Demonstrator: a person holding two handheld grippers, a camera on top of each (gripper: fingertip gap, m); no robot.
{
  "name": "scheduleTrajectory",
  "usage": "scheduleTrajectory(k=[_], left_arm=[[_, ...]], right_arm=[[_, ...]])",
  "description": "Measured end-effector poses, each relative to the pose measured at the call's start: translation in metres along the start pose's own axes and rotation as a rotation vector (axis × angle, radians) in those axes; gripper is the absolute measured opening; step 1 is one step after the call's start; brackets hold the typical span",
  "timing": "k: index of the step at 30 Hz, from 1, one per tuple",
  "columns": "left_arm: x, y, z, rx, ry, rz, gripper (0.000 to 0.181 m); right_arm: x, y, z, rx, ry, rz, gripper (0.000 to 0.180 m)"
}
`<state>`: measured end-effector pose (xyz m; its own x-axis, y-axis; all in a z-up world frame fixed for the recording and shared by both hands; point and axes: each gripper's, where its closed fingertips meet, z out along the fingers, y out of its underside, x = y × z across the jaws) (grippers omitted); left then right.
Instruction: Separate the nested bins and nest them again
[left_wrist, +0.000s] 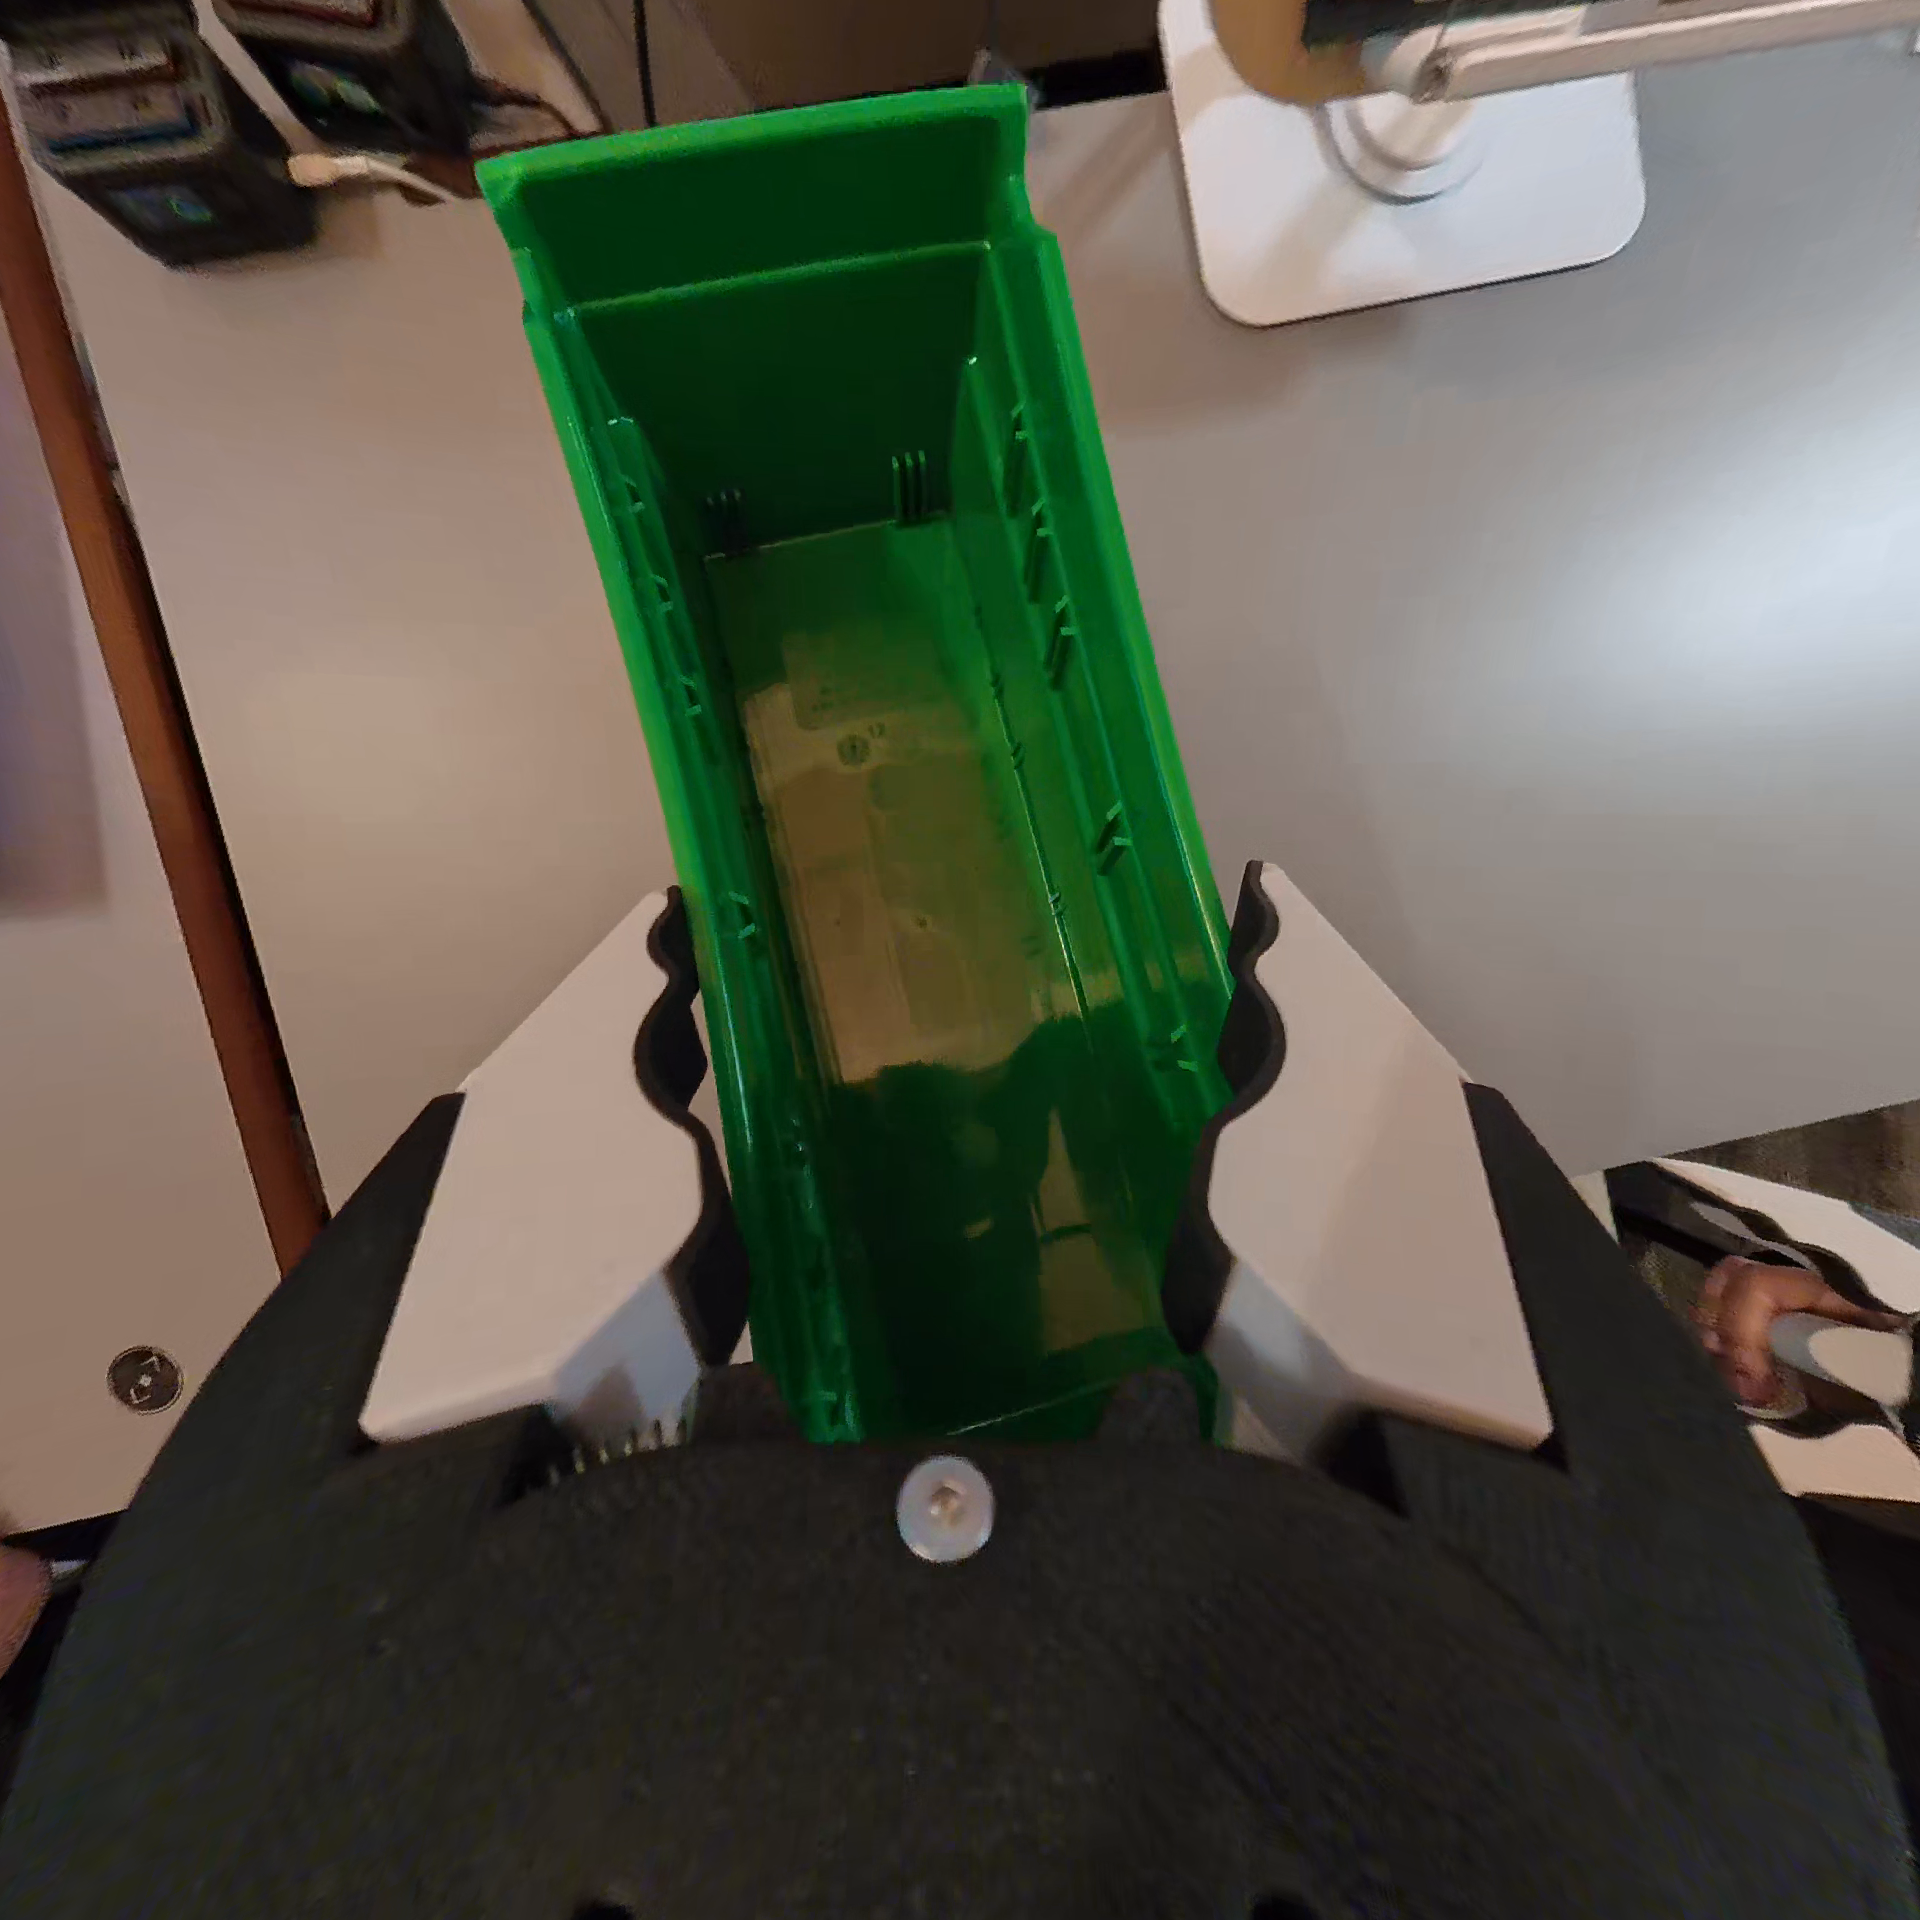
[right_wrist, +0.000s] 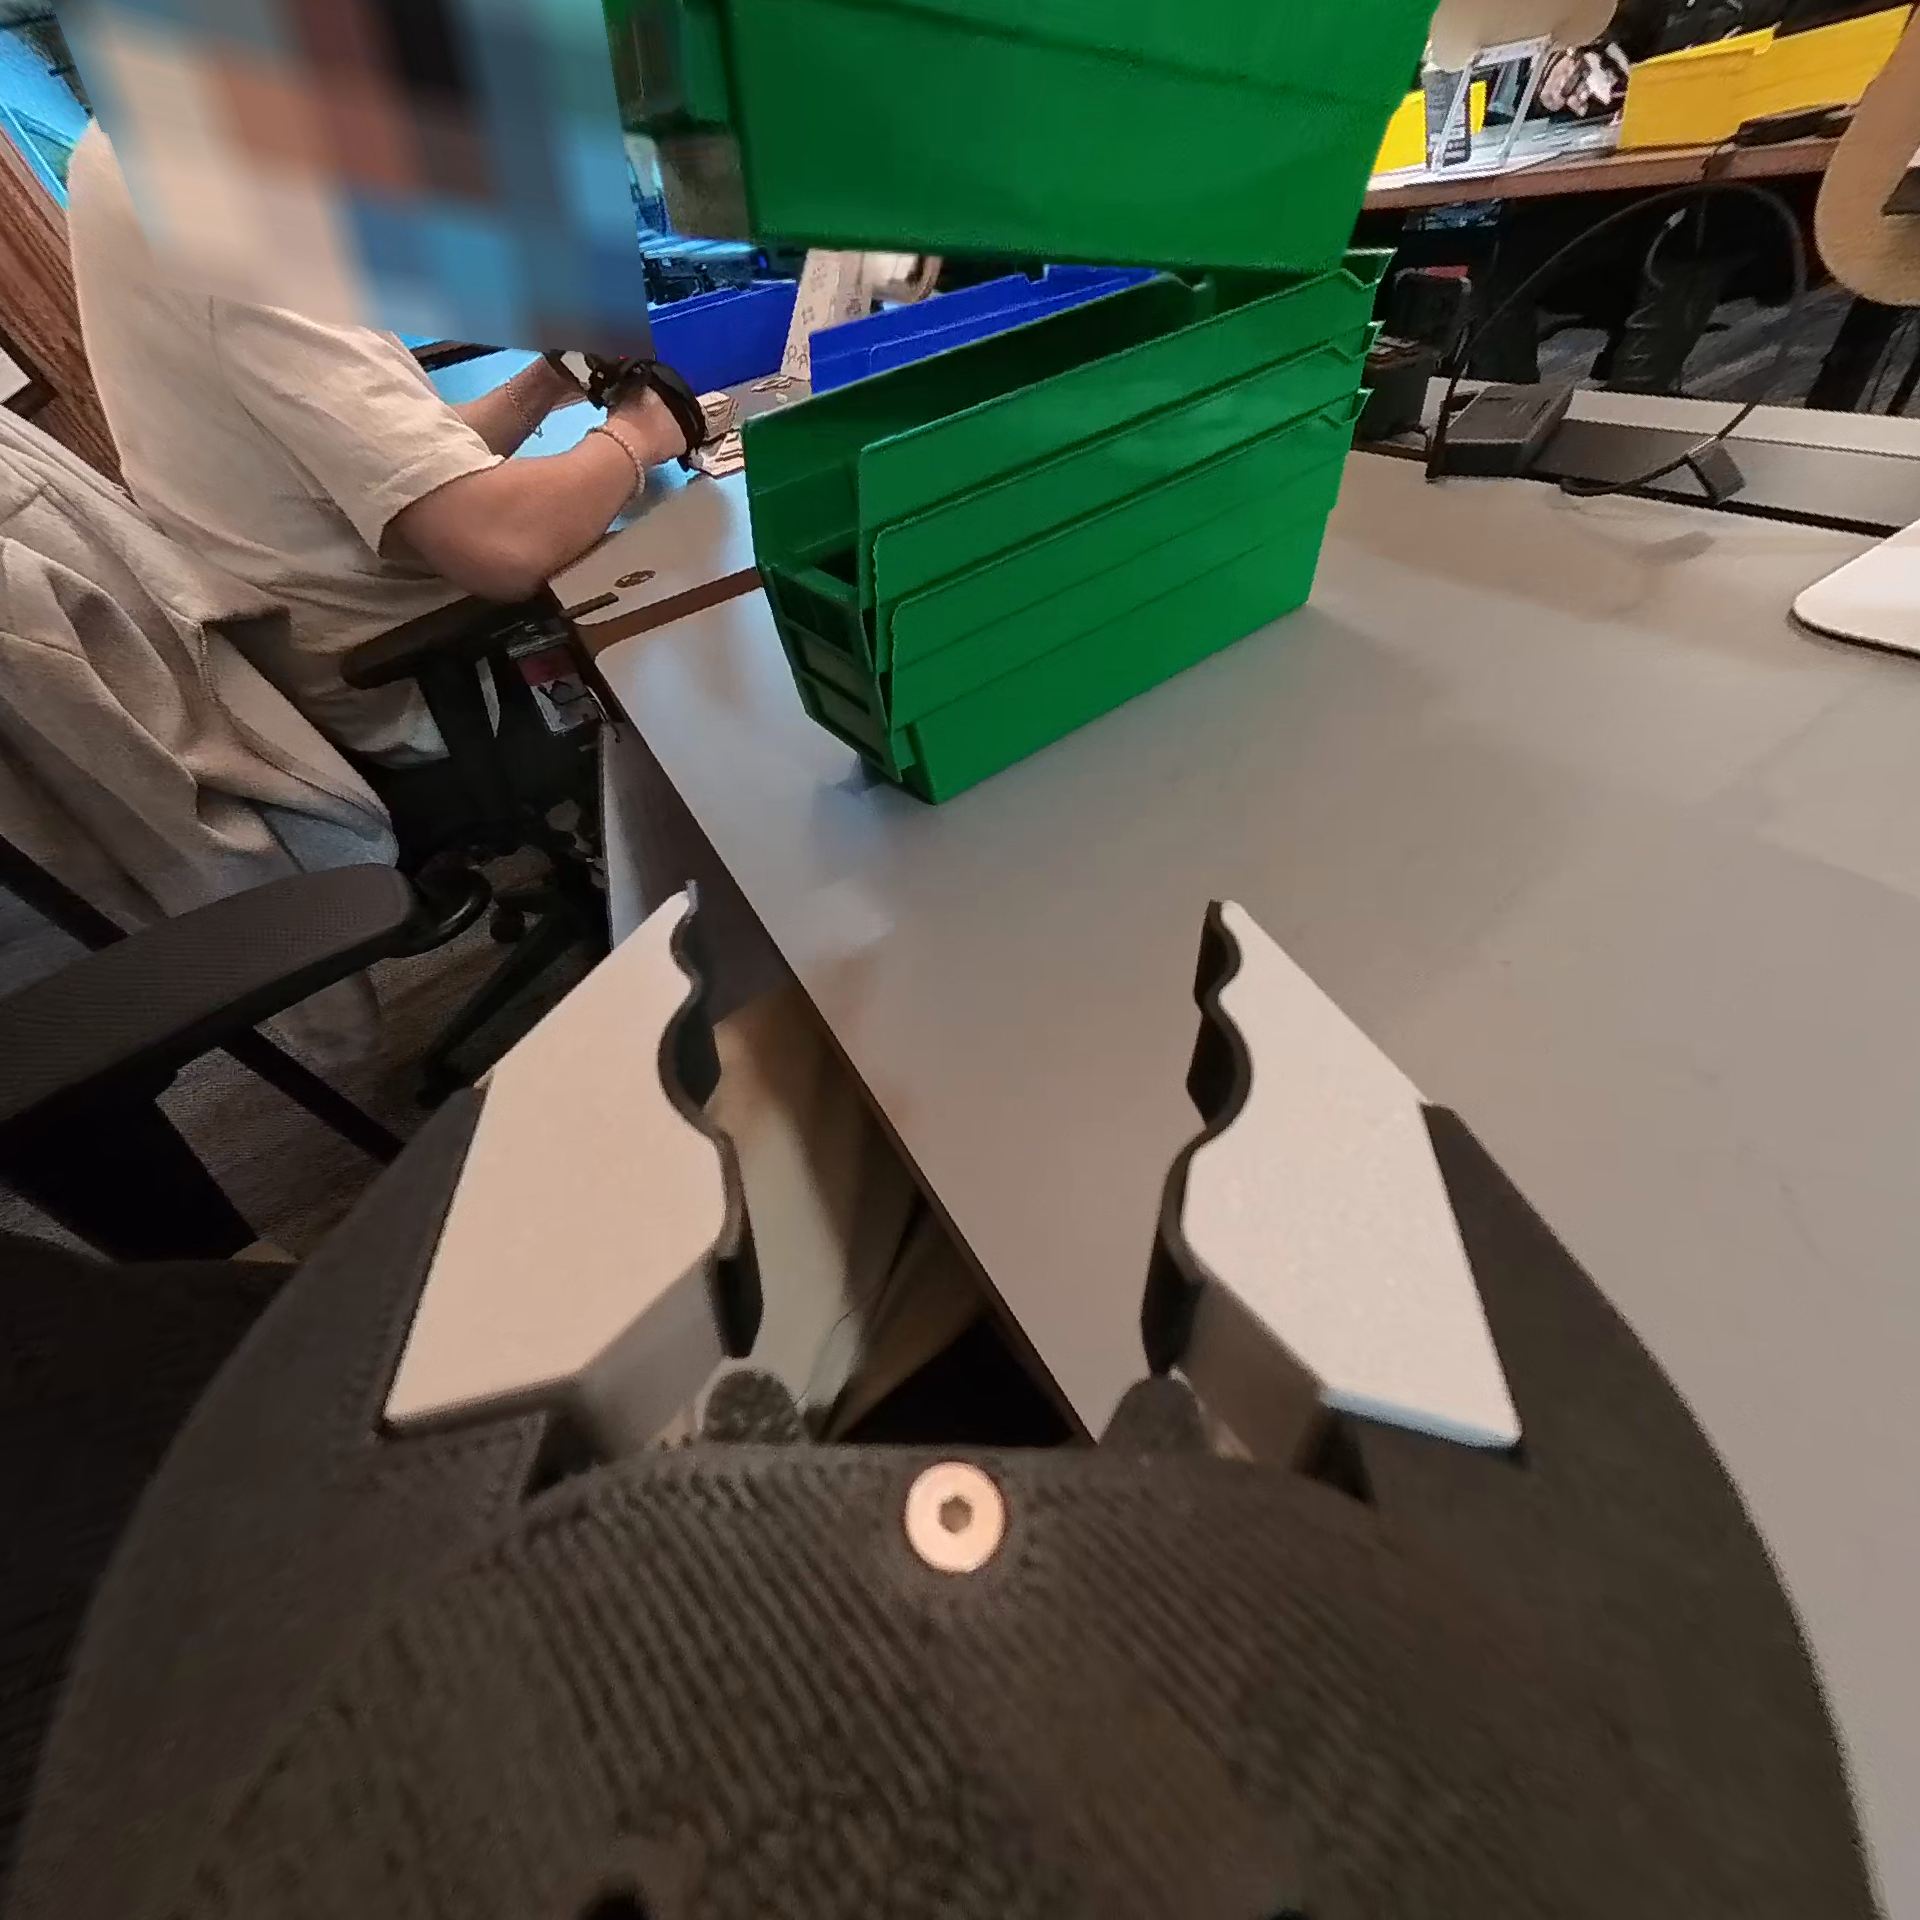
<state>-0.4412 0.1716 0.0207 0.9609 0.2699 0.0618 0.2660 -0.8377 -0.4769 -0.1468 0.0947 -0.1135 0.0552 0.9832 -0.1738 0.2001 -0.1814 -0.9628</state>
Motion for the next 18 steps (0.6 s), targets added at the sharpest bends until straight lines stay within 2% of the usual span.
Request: scheduleTrajectory(k=[4, 5, 6, 7, 8, 10, 13, 18], left_arm=[[0.035, -0.018, -0.017, 0.05, 0.067, 0.033, 0.091], [0.037, -0.026, -0.022, 0.089, 0.023, 0.053, 0.031], [0.047, -0.037, -0.027, 0.156, 0.038, 0.125, 0.0], [0.054, -0.042, -0.03, 0.187, 0.042, 0.151, 0.0], [0.055, -0.038, -0.023, 0.143, 0.017, 0.166, 0.0], [0.046, -0.017, 0.008, 0.02, -0.084, 0.194, 0.0], [0.057, 0.014, 0.043, -0.116, -0.104, 0.262, 0.005], [0.081, 0.027, 0.067, -0.138, -0.089, 0.33, 0.002]], right_arm=[[-0.002, -0.001, 0.0, 0.001, -0.006, -0.005, 0.092], [-0.004, -0.001, 0.0, 0.0, -0.009, -0.006, 0.092], [-0.005, 0.0, 0.0, -0.002, -0.014, -0.008, 0.092], [-0.007, 0.0, 0.0, -0.004, -0.017, -0.012, 0.092], [-0.008, 0.0, 0.0, -0.004, -0.017, -0.017, 0.092], [-0.01, 0.001, 0.001, -0.004, -0.012, -0.04, 0.092], [-0.001, 0.008, 0.003, -0.04, 0.044, -0.115, 0.091], [0.028, 0.028, 0.005, -0.117, 0.108, -0.015, 0.091]])
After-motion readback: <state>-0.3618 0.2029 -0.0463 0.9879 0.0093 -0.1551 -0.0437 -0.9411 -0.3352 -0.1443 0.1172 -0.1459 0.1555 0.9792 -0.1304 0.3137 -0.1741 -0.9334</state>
